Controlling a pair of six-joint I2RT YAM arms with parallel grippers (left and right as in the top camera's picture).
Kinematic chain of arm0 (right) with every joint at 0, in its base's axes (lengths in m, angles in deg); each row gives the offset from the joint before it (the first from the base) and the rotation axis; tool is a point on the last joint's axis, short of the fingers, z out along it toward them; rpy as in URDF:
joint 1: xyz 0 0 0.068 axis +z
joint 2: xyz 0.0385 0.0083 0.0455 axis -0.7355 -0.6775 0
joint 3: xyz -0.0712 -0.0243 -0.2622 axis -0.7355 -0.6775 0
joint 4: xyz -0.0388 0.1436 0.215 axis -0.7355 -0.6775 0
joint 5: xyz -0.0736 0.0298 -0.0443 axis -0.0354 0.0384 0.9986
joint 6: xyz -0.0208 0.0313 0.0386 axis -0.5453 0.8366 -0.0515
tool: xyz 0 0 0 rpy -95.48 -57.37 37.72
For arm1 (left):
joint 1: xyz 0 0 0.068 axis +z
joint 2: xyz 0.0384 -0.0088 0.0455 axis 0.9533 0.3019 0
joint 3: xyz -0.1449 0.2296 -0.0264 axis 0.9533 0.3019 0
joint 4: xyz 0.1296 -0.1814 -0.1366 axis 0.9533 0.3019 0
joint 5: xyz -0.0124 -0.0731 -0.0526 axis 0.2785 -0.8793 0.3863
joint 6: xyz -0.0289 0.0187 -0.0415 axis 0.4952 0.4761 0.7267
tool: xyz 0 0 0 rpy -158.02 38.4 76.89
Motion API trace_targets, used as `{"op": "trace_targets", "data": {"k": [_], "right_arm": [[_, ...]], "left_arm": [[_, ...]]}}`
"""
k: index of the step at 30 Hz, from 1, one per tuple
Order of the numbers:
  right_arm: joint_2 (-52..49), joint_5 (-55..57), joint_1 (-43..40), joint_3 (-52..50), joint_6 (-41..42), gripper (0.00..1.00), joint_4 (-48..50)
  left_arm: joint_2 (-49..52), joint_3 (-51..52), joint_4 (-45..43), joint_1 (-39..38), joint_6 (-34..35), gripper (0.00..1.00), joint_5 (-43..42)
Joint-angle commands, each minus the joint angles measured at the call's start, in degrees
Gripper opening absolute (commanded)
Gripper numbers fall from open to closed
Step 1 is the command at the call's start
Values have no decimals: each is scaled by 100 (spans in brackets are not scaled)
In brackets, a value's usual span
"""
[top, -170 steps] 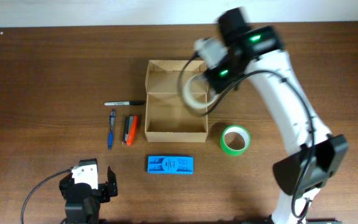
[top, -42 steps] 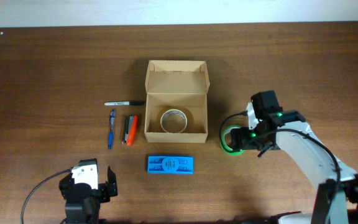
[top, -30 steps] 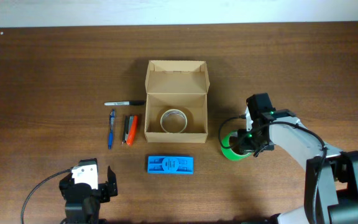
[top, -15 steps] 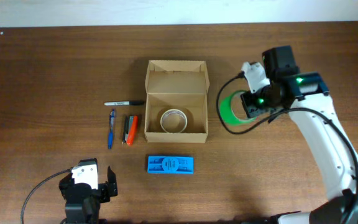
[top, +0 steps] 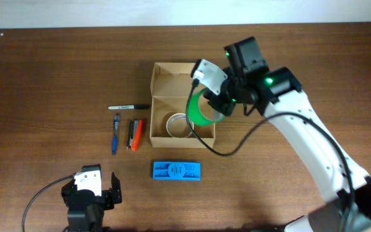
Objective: Pack container
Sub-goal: 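Lower the green tape roll into the box beside the white roll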
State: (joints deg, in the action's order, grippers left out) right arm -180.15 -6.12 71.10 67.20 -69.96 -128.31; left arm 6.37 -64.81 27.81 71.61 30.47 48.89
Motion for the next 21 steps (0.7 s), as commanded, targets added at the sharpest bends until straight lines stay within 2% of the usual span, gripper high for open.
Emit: {"op": "trace_targets", "data": {"k": [1, 13, 21], "right_arm": [[-461, 153, 33, 614, -168, 4, -133], [-1589, 356, 487, 885, -616, 3, -195], [-1969, 389, 514, 885, -634, 4, -131]], "left_arm": [[-28, 48, -11, 31, -87, 100, -61], [-28, 48, -11, 31, -87, 100, -61], [-28, 48, -11, 31, -87, 100, -61]]}}
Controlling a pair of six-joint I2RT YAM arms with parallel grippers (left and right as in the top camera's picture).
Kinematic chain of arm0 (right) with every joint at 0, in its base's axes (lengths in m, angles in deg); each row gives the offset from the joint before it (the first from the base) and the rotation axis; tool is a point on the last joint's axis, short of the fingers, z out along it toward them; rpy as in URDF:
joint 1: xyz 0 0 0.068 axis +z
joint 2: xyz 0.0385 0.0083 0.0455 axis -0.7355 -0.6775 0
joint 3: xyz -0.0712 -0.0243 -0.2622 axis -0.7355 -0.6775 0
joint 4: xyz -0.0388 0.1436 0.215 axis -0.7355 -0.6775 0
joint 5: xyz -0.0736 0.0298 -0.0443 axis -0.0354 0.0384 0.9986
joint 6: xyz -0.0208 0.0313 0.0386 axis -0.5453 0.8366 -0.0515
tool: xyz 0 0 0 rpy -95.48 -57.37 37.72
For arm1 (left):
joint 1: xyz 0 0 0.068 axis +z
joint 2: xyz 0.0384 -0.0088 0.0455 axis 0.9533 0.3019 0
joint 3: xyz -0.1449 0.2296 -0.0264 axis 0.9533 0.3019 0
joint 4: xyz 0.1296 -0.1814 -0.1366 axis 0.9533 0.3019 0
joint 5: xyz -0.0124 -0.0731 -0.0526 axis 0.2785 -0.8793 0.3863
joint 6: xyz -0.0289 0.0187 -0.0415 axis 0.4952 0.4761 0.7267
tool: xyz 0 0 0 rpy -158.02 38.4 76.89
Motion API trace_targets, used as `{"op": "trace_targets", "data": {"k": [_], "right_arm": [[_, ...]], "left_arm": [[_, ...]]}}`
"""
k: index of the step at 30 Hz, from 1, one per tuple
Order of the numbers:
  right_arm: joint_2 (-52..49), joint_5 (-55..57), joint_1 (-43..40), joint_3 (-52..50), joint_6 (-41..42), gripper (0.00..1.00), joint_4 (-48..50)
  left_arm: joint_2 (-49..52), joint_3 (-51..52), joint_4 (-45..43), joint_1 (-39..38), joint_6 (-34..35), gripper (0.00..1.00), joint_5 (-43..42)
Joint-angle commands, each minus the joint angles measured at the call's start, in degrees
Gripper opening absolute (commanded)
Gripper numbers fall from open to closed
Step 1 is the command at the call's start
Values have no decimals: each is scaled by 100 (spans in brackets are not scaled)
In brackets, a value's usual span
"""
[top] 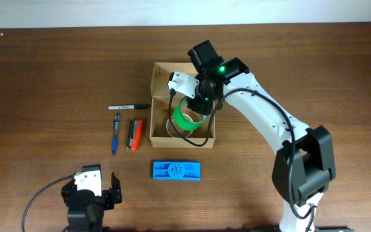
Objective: Pack container
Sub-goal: 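Lower the green tape roll into the box beside the white roll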
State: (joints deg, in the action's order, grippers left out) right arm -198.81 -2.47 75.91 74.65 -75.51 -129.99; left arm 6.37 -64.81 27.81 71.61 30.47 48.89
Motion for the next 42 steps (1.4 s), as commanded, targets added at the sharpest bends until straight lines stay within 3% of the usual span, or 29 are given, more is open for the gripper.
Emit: {"op": "trace_targets", "data": {"k": [1, 19, 20, 21, 23, 24, 30, 34, 42], "right_arm": [[-125, 26, 33, 140, -79, 3, 33], [-732, 168, 293, 138, -166, 3, 35], [-732, 195, 293, 138, -166, 8, 33], [-732, 205, 293, 138, -166, 30, 33], [-732, 205, 293, 138, -166, 51, 37], [-732, 216, 293, 138, -166, 56, 37], [-673, 219, 293, 240, -162, 58, 11], [-339, 219, 293, 824, -31, 58, -109], [461, 216, 284, 1873, 11, 68, -2074]], "left_arm": [[-28, 48, -11, 31, -87, 100, -61], [-28, 48, -11, 31, -87, 100, -61], [-28, 48, -11, 31, -87, 99, -61], [-28, 48, -11, 31, -87, 100, -61], [-28, 48, -11, 31, -87, 100, -61], [-28, 48, -11, 31, -87, 100, -61], [-28, 48, -11, 31, -90, 100, -61], [-28, 48, -11, 31, -90, 100, -61], [-28, 48, -11, 31, -87, 100, -61]]}}
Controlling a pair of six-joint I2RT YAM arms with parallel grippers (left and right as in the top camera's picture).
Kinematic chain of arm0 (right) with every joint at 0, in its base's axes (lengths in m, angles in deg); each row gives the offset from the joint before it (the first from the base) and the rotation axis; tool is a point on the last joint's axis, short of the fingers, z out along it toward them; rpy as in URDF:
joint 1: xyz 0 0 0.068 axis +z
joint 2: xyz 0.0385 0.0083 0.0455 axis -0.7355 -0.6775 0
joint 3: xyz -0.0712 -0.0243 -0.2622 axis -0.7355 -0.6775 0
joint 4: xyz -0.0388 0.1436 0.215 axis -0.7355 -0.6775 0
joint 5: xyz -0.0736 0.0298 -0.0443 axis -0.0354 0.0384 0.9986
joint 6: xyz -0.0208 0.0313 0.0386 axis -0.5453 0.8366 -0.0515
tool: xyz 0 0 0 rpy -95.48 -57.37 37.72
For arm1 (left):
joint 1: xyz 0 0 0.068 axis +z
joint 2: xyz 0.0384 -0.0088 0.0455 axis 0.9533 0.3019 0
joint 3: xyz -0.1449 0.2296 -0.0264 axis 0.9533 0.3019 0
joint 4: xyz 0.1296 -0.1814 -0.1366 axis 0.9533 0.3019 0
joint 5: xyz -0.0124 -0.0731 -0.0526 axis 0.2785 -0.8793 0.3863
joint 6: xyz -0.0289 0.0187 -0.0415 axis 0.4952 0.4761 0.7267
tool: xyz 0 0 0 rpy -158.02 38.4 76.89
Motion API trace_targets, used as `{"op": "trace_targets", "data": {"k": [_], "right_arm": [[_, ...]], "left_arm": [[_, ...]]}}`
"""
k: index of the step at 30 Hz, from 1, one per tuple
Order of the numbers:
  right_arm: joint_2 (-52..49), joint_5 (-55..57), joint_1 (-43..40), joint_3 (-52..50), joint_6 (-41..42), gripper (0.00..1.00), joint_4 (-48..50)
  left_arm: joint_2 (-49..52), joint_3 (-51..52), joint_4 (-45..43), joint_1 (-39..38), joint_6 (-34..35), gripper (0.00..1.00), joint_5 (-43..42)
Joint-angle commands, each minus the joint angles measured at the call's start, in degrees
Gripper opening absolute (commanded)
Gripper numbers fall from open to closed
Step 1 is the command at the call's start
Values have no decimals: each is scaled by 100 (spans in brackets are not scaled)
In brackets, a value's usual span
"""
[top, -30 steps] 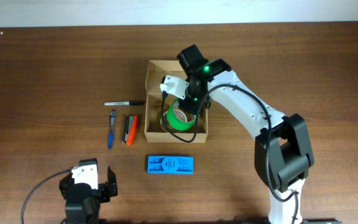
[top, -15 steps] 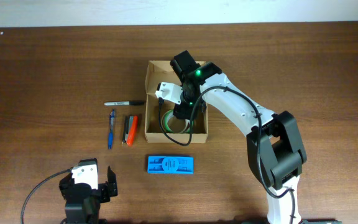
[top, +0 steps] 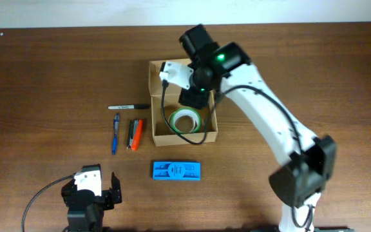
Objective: Pack container
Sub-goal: 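Lower the green tape roll into the box beside the white roll, then reach the right gripper to the blue duster and grasp it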
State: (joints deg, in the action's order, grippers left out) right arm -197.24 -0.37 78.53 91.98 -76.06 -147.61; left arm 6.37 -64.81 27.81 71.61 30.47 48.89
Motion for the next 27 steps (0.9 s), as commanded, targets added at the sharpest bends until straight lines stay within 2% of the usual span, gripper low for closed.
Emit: {"op": "trace_targets", "data": {"k": [1, 3, 4, 7, 8, 12, 16, 20, 27], "right_arm": [[398, -20, 22, 140, 225, 68, -597], [522, -330, 26, 140, 304, 68, -1211], [564, -737, 28, 140, 304, 65, -1650], [575, -1049, 92, 72, 304, 60, -2430], [590, -1047, 155, -13, 372, 61, -2498], [1058, -1023, 682, -957, 396, 75, -2437], [2236, -986, 968, -3287, 730, 82, -1386], [2656, -1005, 970, -4610, 951, 92, -17], [2146, -863, 1283, -4800, 946, 91, 824]], "left_arm": [[-28, 48, -11, 31, -87, 100, -61], [-28, 48, -11, 31, -87, 100, -61], [-28, 48, -13, 31, -87, 100, -61], [-28, 48, -11, 31, -87, 100, -61], [-28, 48, -11, 31, -87, 99, -61], [-28, 48, -11, 31, -87, 100, -61], [-28, 48, -13, 31, -87, 99, -61], [-28, 48, -11, 31, -87, 100, -61], [-28, 48, -11, 31, -87, 100, -61]]}}
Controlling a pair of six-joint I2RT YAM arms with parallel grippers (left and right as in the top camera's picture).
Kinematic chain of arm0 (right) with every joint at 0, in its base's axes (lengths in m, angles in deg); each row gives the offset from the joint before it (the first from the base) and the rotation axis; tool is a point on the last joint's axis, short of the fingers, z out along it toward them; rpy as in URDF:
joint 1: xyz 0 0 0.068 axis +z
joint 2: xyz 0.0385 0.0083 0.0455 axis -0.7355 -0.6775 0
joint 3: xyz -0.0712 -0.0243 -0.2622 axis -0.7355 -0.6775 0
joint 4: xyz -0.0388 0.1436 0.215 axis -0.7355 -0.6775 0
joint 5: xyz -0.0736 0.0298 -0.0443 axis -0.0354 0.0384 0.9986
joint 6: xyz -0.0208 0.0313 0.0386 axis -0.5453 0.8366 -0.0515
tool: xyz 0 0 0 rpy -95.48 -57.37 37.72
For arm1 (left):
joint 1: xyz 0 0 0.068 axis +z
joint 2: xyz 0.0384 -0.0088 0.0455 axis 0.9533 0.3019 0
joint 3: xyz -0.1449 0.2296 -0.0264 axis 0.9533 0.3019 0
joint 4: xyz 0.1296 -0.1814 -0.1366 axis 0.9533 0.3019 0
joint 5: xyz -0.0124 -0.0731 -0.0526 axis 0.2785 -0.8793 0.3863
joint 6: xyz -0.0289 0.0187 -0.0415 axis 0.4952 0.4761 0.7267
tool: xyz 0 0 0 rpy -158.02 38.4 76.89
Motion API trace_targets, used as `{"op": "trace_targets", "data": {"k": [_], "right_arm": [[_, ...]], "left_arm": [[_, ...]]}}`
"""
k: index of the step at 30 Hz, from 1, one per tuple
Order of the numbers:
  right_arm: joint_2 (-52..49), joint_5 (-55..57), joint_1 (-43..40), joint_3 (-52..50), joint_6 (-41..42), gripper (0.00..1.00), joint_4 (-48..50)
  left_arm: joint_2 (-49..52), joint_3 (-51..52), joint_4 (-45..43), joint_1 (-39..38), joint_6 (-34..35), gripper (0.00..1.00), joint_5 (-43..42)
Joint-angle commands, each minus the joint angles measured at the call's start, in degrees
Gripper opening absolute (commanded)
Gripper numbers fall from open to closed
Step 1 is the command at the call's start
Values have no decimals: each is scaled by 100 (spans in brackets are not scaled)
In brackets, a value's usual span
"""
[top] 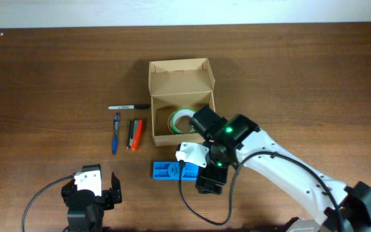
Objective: Pack container
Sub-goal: 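Reach the right gripper to the blue duster and grasp it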
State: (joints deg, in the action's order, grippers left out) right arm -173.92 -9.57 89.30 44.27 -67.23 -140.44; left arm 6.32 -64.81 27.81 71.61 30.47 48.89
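Note:
The open cardboard box (180, 76) stands at the table's middle with its lid flap up. Inside it lies a green tape roll (181, 120), flat against the near wall. In front of the box lies a blue flat piece (168, 171). My right gripper (209, 183) hangs over that piece's right end and hides it. Its fingers point down under the wrist, so their state does not show. At the bottom left my left gripper (90, 193) rests open, far from everything.
Left of the box lie a black marker (129, 107), a blue pen (115, 134) and an orange-and-black tool (135, 134). My right arm (288, 173) crosses the near right part of the table.
My right gripper has left the box and now hangs over the right end of the blue piece in front of it. The green tape roll stays in the box. The left arm is unmoved.
My right gripper held the green tape roll at the box's right rim. Then it was over the box's inside with the roll, then low in the box with the roll lying flat. Now the roll lies there alone and the gripper is at the blue piece.

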Motion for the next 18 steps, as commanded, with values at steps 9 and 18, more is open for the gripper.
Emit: {"op": "trace_targets", "data": {"k": [9, 18], "right_arm": [[-901, 348, 726, -28, 68, 99, 907], [-1115, 350, 717, -28, 66, 99, 1705]], "left_arm": [[-24, 48, -13, 31, -87, 100, -61], [-24, 48, -11, 31, -90, 100, -61]]}}
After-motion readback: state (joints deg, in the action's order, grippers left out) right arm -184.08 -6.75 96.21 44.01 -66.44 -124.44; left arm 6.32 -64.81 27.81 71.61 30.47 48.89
